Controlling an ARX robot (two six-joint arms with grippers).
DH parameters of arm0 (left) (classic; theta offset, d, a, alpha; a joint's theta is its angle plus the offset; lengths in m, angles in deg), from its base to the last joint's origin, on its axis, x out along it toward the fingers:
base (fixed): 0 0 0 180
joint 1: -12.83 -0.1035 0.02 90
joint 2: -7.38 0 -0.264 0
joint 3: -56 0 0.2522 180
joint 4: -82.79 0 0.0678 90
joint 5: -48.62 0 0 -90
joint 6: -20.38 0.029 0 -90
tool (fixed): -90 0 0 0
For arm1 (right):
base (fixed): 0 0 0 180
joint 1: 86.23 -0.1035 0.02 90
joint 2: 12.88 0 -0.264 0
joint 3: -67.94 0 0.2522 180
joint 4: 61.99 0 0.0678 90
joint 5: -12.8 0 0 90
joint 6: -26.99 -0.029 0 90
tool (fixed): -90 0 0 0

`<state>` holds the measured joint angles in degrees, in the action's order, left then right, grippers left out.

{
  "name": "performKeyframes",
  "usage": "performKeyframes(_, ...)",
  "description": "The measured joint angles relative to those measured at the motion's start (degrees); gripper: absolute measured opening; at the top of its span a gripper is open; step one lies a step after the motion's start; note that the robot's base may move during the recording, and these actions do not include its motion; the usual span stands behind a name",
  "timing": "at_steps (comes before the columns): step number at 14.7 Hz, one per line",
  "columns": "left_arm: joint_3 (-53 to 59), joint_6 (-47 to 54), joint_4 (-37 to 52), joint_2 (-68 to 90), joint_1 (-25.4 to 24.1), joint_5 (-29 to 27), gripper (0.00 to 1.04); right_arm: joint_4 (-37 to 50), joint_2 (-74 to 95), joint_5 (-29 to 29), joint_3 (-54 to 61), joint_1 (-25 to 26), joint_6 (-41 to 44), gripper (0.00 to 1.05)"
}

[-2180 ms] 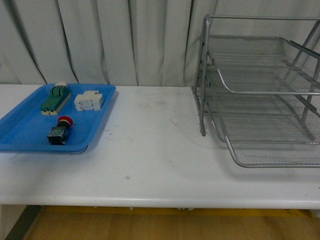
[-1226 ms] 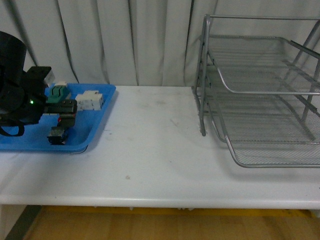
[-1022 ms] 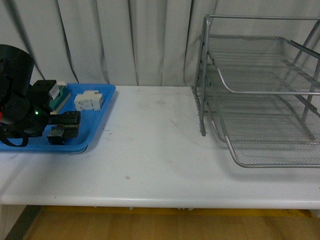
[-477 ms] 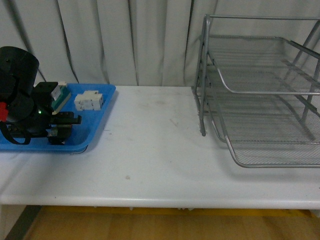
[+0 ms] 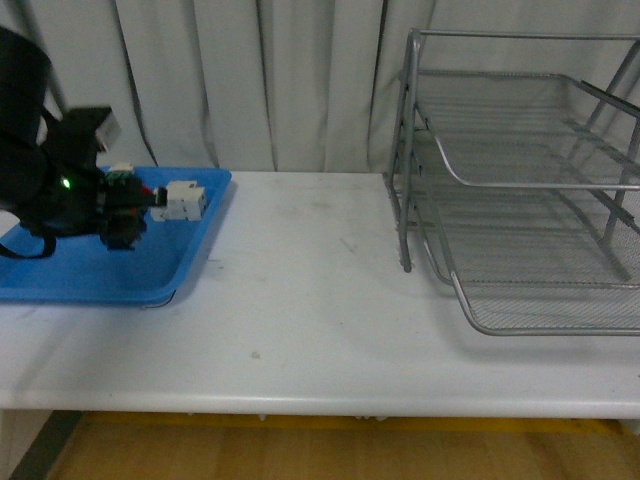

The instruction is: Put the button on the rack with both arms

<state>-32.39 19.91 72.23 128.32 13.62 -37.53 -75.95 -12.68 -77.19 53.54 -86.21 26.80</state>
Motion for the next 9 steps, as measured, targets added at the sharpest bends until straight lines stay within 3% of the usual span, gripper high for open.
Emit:
performKeyframes(3, 16.7, 0.0, 8.5, -22.3, 1.7, 2.0, 0.36, 0.0, 0.0, 0.0, 0.0, 0.0, 0.0, 0.98)
performKeyframes(5, 31.1, 2.2, 10.6, -35.9, 3.7, -0.5, 0.36, 0.0, 0.0, 0.0, 0.0, 0.0, 0.0, 0.98)
performKeyframes(9, 43.0, 2.6, 11.5, -43.7, 4.2, -2.9, 0.36, 0.0, 0.0, 0.0, 0.0, 0.0, 0.0, 0.98)
